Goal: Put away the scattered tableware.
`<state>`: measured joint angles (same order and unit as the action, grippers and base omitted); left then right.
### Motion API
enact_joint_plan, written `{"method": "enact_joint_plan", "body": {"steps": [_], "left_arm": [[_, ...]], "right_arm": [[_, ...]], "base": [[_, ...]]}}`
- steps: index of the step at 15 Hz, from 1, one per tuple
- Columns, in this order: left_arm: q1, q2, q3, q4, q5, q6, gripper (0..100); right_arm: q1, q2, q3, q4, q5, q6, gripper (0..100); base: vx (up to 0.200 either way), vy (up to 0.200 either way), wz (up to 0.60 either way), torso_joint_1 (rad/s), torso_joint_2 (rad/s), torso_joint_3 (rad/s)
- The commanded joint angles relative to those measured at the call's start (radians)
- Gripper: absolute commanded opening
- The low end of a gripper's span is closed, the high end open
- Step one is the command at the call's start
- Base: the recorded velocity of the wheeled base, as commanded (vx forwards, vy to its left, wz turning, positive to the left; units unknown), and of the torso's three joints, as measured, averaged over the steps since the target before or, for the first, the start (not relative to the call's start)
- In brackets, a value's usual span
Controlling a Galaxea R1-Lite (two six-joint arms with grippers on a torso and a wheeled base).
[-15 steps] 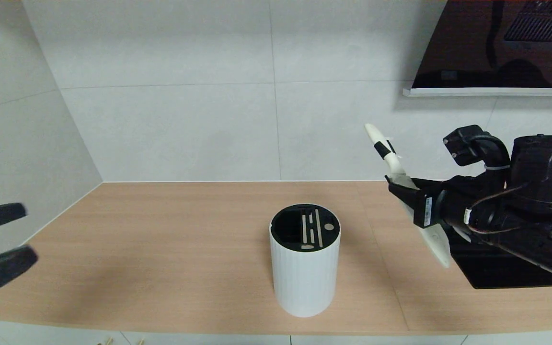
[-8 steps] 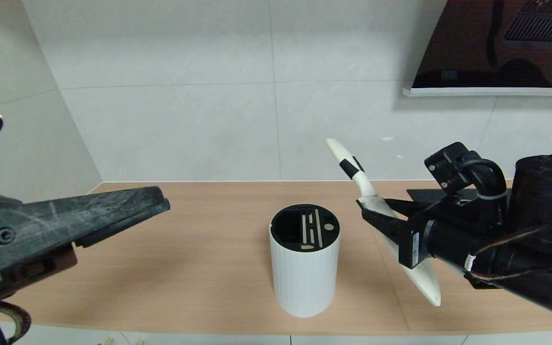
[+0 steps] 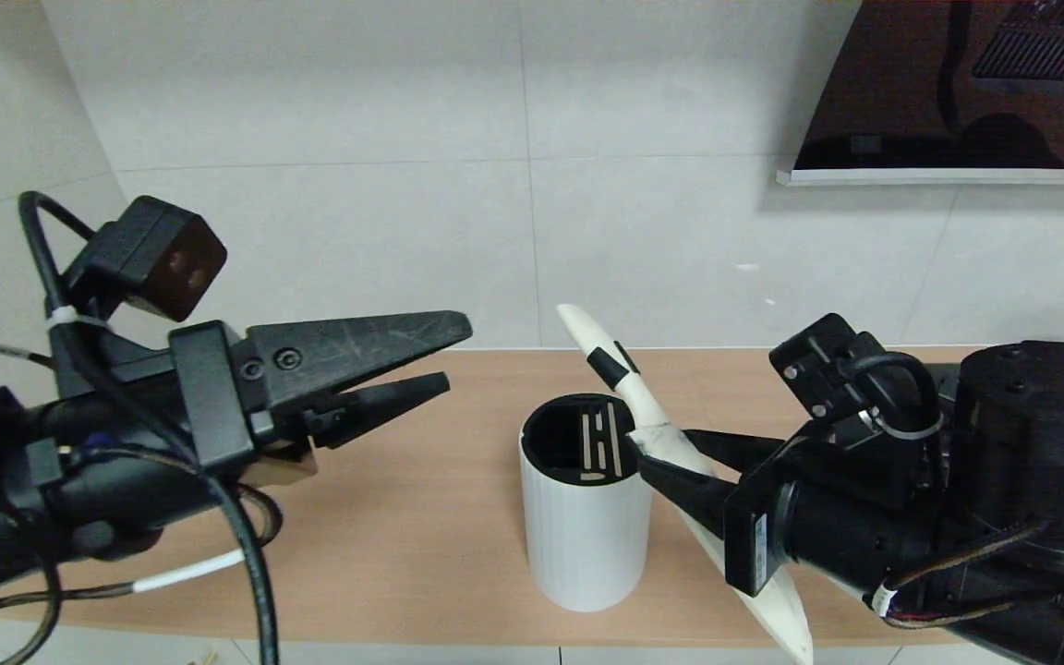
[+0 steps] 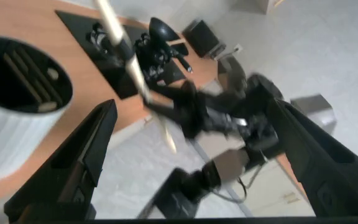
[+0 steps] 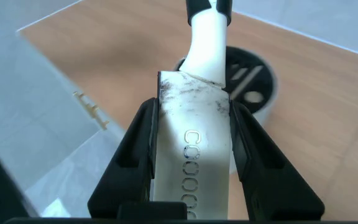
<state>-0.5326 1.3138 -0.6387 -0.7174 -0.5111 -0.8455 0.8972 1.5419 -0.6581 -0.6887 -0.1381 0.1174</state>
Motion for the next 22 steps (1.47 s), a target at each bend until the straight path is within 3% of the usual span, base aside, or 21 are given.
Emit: {"method": "enact_joint_plan", "body": {"steps": [1, 4, 5, 6, 11, 16, 22], "left_arm": [[-0.061, 0.153, -0.029, -0.1, 0.036, 0.003, 100], [-0.081, 0.289, -0.05, -0.224, 0.08, 0.003, 100], [-0.106, 0.338, -0.047, -0.252, 0.137, 0.005, 100], [-0.113, 0.355, -0.05, -0.254, 0.154, 0.005, 100], [-0.127, 0.413, -0.047, -0.269, 0.177, 0.042, 100], [-0.145, 0.466, -0.033, -0.398, 0.229, 0.04, 100], [-0.147, 0.479, -0.032, -0.401, 0.232, 0.042, 100]], "right_arm": [[0.019, 0.023, -0.012, -0.002, 0.0, 0.031, 0], [0.023, 0.047, -0.035, -0.002, 0.0, 0.08, 0], [0.023, 0.066, -0.041, -0.005, -0.002, 0.09, 0], [0.023, 0.072, -0.04, -0.026, -0.002, 0.09, 0], [0.026, 0.083, -0.034, -0.064, -0.002, 0.103, 0], [0.045, 0.087, -0.034, -0.064, -0.002, 0.117, 0], [0.045, 0.087, -0.032, -0.064, -0.002, 0.117, 0]], "base": [[0.0, 0.0, 0.0, 0.0, 0.0, 0.0], [0.0, 0.0, 0.0, 0.0, 0.0, 0.0], [0.0, 0.0, 0.0, 0.0, 0.0, 0.0], [0.0, 0.0, 0.0, 0.0, 0.0, 0.0], [0.0, 0.0, 0.0, 0.0, 0.0, 0.0], [0.0, 0.0, 0.0, 0.0, 0.0, 0.0], [0.0, 0.0, 0.0, 0.0, 0.0, 0.0]]}}
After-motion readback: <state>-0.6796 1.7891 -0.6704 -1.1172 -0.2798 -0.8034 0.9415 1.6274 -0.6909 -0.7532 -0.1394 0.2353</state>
